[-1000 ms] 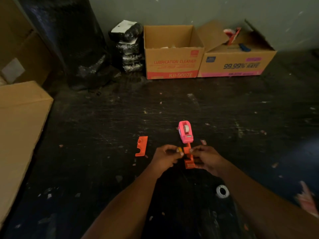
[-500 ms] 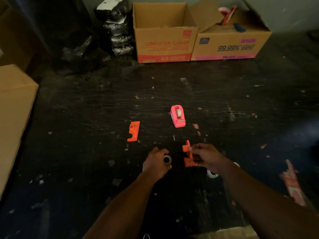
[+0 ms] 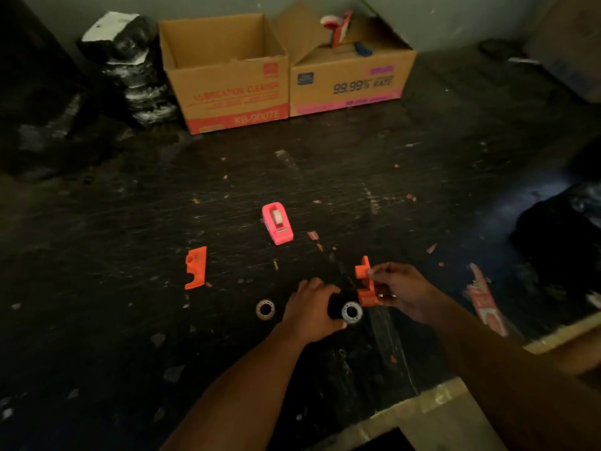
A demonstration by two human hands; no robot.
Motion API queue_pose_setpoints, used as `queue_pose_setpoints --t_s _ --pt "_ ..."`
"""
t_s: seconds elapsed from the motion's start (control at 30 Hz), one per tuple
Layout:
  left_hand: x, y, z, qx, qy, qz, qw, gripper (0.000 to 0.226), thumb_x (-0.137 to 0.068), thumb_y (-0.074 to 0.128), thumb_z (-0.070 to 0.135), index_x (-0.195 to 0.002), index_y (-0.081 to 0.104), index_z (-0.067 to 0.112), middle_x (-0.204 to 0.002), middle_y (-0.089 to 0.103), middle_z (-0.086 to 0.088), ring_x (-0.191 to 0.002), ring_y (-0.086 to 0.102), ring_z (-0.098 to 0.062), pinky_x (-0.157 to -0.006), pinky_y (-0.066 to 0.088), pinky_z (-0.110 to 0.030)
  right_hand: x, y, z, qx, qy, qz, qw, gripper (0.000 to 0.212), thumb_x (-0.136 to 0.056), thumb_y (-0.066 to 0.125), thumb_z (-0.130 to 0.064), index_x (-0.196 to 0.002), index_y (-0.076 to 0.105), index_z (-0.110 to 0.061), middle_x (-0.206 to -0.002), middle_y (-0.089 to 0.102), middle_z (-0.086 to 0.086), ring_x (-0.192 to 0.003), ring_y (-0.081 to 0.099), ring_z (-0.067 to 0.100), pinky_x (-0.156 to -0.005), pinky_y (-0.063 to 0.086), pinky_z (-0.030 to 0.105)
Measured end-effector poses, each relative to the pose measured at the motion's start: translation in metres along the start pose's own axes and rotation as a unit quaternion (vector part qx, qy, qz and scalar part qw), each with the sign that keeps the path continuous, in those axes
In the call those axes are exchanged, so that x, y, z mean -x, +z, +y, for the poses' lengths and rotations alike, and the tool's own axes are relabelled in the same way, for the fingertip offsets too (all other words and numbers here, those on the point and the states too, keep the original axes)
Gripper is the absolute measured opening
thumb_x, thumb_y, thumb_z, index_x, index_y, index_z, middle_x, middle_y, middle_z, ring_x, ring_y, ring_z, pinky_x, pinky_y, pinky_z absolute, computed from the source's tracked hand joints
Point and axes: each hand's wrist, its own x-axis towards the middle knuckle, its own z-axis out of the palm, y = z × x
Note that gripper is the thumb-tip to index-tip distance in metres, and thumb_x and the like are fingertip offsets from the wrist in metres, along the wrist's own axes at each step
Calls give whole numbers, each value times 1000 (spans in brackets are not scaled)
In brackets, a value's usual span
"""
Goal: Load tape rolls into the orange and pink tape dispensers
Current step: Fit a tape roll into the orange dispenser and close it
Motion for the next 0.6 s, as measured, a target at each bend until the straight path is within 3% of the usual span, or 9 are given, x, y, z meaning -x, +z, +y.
queue_pose_setpoints --t_s 0.13,0.2,0.33,0.43,0.6 --pt "-13 19 23 -38 16 -36 998 76 -72 81 48 -140 53 31 -136 52 -3 -129 46 -28 -104 46 -45 4 -19 21 -20 18 7 1000 13 -95 62 -10 -106 66 -4 -122 69 24 -109 68 37 -92 56 55" --pt "-18 25 27 -61 15 -35 997 70 -76 79 46 -140 53 32 -137 52 -4 -129 46 -29 -103 47 -45 6 -24 28 -25 22 5 999 18 -95 61 -9 -111 65 -1 -122 68 25 -103 69 35 -89 57 54" --pt "-21 25 32 -48 1 -23 999 50 -80 77 39 -128 62 33 -128 59 -4 -121 55 -29 -97 50 -43 6 -30 33 -27 31 9 999 12 -95 61 -10 -105 66 -5 -121 70 23 -109 69 37 -90 57 54" --pt "-23 10 30 104 -60 -7 993 41 -75 82 36 -113 68 34 -114 70 4 -108 66 -18 -93 55 -40 7 -26 23 -31 23 -2 999 5 -95 61 -10 -96 67 -8 -113 71 20 -98 70 32 -85 58 53" --pt "-19 -33 12 305 -87 61 946 42 -72 88 20 -111 74 21 -98 77 4 -87 71 -5 -85 54 -25 5 10 -10 -16 -13 -33 999 6 -96 60 -9 -95 66 -8 -98 69 17 -85 69 27 -80 59 49"
